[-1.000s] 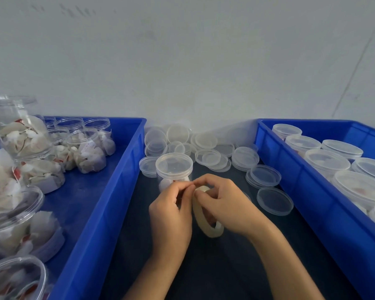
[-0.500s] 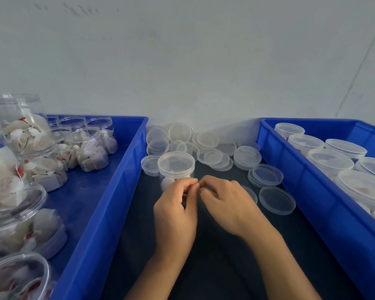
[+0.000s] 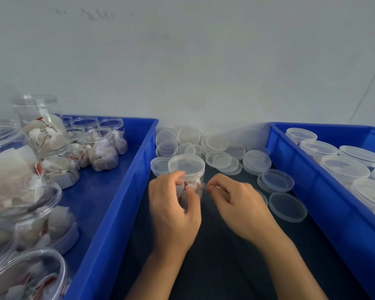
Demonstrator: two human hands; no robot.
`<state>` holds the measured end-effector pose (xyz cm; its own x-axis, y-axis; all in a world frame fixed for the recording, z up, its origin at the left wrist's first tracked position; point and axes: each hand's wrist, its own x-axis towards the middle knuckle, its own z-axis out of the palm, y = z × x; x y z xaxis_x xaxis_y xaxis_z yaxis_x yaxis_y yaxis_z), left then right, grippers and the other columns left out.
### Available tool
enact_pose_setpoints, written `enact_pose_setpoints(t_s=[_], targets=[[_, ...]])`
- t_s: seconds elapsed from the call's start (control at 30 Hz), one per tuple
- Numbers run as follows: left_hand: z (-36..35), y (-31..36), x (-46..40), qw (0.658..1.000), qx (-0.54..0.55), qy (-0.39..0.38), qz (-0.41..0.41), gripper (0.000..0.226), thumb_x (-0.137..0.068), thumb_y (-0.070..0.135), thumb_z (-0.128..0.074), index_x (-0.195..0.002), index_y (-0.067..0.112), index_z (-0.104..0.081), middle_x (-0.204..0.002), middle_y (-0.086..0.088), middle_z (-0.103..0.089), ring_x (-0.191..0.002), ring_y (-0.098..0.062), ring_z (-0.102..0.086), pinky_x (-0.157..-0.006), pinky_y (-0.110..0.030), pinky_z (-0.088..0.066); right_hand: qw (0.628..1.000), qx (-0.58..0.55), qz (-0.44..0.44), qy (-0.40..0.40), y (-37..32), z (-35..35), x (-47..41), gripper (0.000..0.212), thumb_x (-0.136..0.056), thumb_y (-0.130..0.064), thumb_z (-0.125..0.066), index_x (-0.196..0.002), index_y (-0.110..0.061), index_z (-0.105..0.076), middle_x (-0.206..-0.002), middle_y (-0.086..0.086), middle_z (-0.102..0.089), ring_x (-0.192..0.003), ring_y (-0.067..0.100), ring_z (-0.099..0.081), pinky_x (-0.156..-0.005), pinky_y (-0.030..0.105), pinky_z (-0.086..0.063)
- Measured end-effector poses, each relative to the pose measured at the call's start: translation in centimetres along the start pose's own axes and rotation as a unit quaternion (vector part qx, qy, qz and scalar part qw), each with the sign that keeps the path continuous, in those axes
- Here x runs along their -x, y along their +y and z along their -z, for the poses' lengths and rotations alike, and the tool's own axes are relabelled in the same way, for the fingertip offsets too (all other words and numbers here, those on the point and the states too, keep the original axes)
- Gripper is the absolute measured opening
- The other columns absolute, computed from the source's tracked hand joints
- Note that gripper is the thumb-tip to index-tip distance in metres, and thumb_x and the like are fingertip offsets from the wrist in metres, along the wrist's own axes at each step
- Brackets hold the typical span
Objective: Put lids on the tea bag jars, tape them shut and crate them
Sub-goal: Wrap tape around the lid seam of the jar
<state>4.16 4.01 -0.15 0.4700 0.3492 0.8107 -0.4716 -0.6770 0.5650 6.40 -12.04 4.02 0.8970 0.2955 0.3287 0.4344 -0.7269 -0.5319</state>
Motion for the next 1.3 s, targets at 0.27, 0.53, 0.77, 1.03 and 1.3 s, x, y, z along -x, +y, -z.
enact_pose_setpoints(t_s=[0.27, 0.53, 0.77, 1.03, 1.3], targets=[[-0.6, -1.6, -0.4, 0.964, 0.119, -0.163, 0.175, 0.092, -0.084, 0.035, -0.090, -0.149, 0.055, -0.028, -0.152, 0.017, -0.041, -0.138, 0.013, -0.040, -0.104, -0.008, -0.041, 0.998, 0.051, 0.032, 0.025, -0.1, -0.4, 0.2, 0.013, -0.107, -0.046, -0.046, -0.098, -0.039, -0.052, -0.087, -0.042, -0.055, -0.085, -0.001, -0.055, -0.057, 0.030, -0.038], [0.1, -1.4, -0.8, 0.973, 0.017, -0.205, 0.103, 0.105, -0.078, 0.063, -0.069, -0.160, 0.065, -0.004, -0.124, 0.016, -0.044, -0.116, 0.002, -0.047, -0.089, -0.016, -0.042, 0.997, 0.047, 0.028, 0.061, -0.1, 0.3, 0.3, 0.013, -0.104, -0.046, -0.048, -0.099, -0.037, -0.055, -0.070, -0.024, -0.057, -0.069, 0.010, -0.055, -0.060, 0.035, -0.041], [0.1, -1.2, -0.7, 0.968, 0.037, -0.212, 0.128, 0.102, -0.076, 0.059, -0.065, -0.157, 0.069, -0.005, -0.121, 0.020, -0.038, -0.104, 0.014, -0.053, -0.073, -0.012, -0.040, 0.997, 0.052, 0.021, 0.047, -0.6, 0.5, 0.3, 0.016, -0.104, -0.049, -0.046, -0.098, -0.037, -0.054, -0.060, -0.018, -0.050, -0.066, 0.015, -0.051, -0.066, 0.040, -0.049], [-0.1, -1.1, -0.5, 0.966, 0.063, -0.215, 0.127, 0.097, -0.078, 0.050, -0.066, -0.157, 0.065, -0.012, -0.127, 0.032, -0.035, -0.110, 0.028, -0.043, -0.078, -0.015, -0.040, 0.998, 0.047, 0.010, 0.049, -0.8, 0.6, 0.3, 0.017, -0.103, -0.050, -0.043, -0.099, -0.038, -0.054, -0.063, -0.016, -0.054, -0.071, 0.016, -0.056, -0.072, 0.042, -0.052], [0.2, -0.6, -0.9, 0.966, 0.072, -0.213, 0.125, 0.077, -0.085, 0.075, -0.057, -0.153, 0.065, -0.022, -0.142, 0.025, -0.039, -0.117, 0.028, -0.041, -0.085, -0.012, -0.039, 0.997, 0.045, 0.013, 0.057, -1.0, 0.7, 0.4, 0.013, -0.105, -0.045, -0.046, -0.099, -0.038, -0.056, -0.061, -0.017, -0.052, -0.069, 0.017, -0.056, -0.071, 0.043, -0.052]])
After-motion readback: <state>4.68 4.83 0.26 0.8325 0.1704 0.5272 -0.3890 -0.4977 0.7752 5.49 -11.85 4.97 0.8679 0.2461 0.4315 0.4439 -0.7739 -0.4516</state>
